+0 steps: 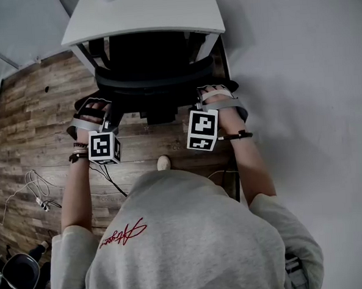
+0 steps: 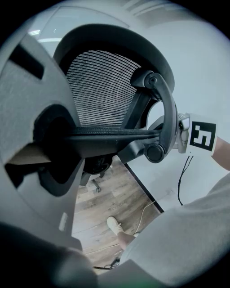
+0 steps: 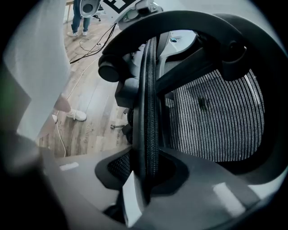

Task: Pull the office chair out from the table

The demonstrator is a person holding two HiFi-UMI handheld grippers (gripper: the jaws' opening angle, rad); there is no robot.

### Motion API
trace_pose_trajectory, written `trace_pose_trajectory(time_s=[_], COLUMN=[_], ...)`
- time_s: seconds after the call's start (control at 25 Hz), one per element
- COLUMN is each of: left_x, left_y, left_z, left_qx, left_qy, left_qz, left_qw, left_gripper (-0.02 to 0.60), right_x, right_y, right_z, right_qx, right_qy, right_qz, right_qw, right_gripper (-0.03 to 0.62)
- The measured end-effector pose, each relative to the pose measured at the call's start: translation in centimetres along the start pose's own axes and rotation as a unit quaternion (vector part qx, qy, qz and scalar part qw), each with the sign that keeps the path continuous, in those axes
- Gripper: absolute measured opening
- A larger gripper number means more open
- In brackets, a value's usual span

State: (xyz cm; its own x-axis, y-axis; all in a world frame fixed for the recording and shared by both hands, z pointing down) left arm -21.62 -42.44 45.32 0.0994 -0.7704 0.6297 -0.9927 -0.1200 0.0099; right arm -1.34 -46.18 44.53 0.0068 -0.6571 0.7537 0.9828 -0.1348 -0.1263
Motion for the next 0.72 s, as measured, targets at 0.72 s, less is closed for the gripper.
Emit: trace_pose_trajectory(time_s=[0.72], left_x=[0.08], left_y=[0.01], left_z=[0.06], left_qx=[-0.005], left_qy=[0.016], left_qz=[0.001], left_qw=[0.9999], left_gripper=[0.080], right_x=[-0.02], right_y=[-0.01], right_z=[0.16], right_qx=[0.001], right_qy=[-0.003], right_qz=[0.001], right_qw=[1.000], right_gripper=[0.087])
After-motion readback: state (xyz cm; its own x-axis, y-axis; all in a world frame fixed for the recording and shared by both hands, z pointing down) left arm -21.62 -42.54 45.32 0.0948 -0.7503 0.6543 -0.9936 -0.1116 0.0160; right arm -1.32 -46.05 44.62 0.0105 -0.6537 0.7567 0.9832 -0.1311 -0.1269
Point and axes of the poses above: the fingertips, and each gripper's own axes: x forward along the fingers, z to its left, y out of its underside, the point moved 6 cm from there along -x, backward along the fingers, and after that the axes turned 9 degrees about z, right-handed, at the moved point
